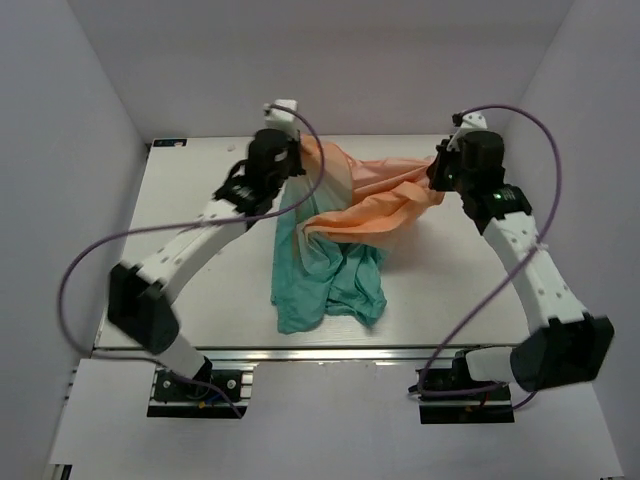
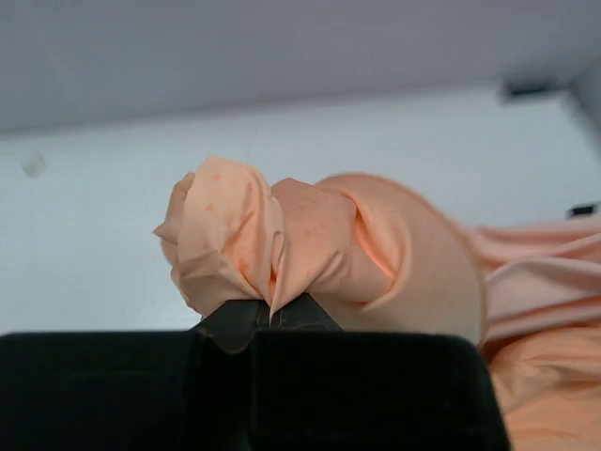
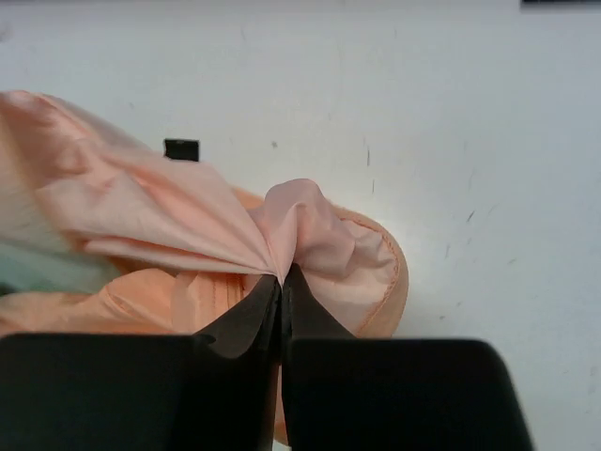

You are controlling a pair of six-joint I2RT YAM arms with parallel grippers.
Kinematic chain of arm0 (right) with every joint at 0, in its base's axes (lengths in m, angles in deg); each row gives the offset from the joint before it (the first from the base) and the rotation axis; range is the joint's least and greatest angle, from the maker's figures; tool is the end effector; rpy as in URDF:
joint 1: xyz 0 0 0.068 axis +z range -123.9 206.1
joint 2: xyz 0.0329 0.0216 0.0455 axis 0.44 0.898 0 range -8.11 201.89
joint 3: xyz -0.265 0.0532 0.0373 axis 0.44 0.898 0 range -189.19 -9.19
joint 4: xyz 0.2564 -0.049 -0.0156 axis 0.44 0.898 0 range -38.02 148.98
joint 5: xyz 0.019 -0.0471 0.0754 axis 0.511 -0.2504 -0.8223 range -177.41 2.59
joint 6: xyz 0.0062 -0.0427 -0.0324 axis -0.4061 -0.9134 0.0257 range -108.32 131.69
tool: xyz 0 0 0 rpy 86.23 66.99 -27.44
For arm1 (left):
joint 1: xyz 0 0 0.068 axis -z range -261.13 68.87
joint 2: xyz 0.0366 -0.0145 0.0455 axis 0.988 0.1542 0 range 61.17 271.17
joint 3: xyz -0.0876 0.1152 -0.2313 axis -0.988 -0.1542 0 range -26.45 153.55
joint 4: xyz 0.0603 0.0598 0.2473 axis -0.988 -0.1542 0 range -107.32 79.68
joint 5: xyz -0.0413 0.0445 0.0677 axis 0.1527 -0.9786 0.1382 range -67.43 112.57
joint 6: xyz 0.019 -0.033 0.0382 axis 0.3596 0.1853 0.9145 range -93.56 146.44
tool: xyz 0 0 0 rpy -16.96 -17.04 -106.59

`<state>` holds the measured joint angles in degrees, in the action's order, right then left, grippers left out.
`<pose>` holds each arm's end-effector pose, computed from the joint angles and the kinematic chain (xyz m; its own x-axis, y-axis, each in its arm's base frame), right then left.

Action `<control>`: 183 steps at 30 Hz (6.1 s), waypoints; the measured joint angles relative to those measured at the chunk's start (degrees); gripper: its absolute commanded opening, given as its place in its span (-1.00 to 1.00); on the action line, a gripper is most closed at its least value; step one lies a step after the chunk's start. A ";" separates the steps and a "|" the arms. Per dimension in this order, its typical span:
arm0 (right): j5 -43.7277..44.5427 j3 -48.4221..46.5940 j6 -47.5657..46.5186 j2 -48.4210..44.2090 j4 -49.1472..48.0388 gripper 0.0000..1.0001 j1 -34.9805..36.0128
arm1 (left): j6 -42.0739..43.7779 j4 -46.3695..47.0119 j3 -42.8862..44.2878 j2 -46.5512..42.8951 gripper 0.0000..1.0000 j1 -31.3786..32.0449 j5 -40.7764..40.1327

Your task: Zip up the jacket

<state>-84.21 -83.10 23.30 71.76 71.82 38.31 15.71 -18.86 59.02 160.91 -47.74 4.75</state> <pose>0.3154 0.0661 0.3600 -0.4493 0.1084 -0.8868 -0.0731 0.9848 0.1574 0.3537 -0.2201 0.3297 -0.3716 0.0328 -0.9278 0.2231 0.9732 -0.0549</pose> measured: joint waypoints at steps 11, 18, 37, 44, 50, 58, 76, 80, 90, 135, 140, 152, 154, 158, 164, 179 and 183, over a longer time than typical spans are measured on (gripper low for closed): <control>-18.88 -12.28 -12.81 -26.73 1.31 -1.00 1.68 | -0.33 7.52 -7.32 -51.15 -1.00 -0.02 10.51; -26.29 -33.14 -11.28 -29.59 5.70 -1.00 1.68 | -2.12 1.97 1.51 -55.39 -1.00 0.00 20.04; -8.50 -32.37 -0.46 6.88 6.03 -1.00 1.62 | -7.02 -1.05 -0.70 -22.32 -1.00 -1.49 -7.52; -1.68 -57.31 0.66 46.71 14.38 0.20 1.53 | -11.13 -8.50 5.20 10.19 0.54 -10.84 -7.04; -3.80 -48.87 -2.01 47.01 13.31 0.79 1.36 | -10.64 -10.69 11.45 15.78 0.96 -14.05 -3.04; 2.62 -8.26 4.66 8.20 12.98 0.79 0.98 | -12.90 -5.97 -8.26 -8.85 0.96 -12.61 3.76; 11.67 27.08 19.74 -8.70 22.01 0.22 -1.75 | -28.52 -16.72 -46.34 -40.63 0.96 -12.66 10.29; 12.87 28.50 19.93 -6.49 21.57 0.22 -1.77 | -29.27 -16.35 -46.49 -40.81 0.96 -12.66 10.64; 16.09 29.07 20.20 -5.68 22.16 -1.00 -2.51 | -29.64 -16.33 -46.45 -39.08 0.96 -12.66 10.54; -14.29 15.52 8.98 -20.41 22.14 -1.00 -2.08 | -29.22 -13.14 -43.76 -32.65 0.96 -12.66 11.85; -26.49 16.81 7.21 -18.03 15.91 -1.00 9.53 | -29.59 -14.47 -44.72 -36.68 0.96 -12.66 11.87; -32.26 25.49 17.97 2.71 -9.42 0.20 33.55 | -31.95 -18.03 -47.82 -41.18 0.96 -12.66 12.59; -29.59 25.73 18.62 3.43 -8.50 0.74 33.68 | -32.06 -17.99 -48.02 -40.74 0.96 -12.66 12.94; -25.03 27.34 18.03 -0.96 -6.36 0.77 33.86 | -32.20 -17.20 -48.22 -38.69 0.96 -12.66 13.94; -19.50 34.60 18.88 -5.66 -5.31 0.63 34.05 | -31.76 -13.99 -48.22 -33.51 0.96 -12.66 15.74; -14.34 30.12 17.59 7.52 -8.28 0.58 13.75 | -30.05 -5.77 -46.36 -17.92 0.96 -12.66 19.58; -10.27 22.77 12.79 14.25 -9.49 0.59 8.72 | -29.53 -4.35 -43.12 -14.16 0.96 -12.66 19.71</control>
<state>-94.48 -60.32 36.09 86.02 62.33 47.03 -13.81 -23.21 15.90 146.75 -60.40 24.46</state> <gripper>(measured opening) 0.791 0.979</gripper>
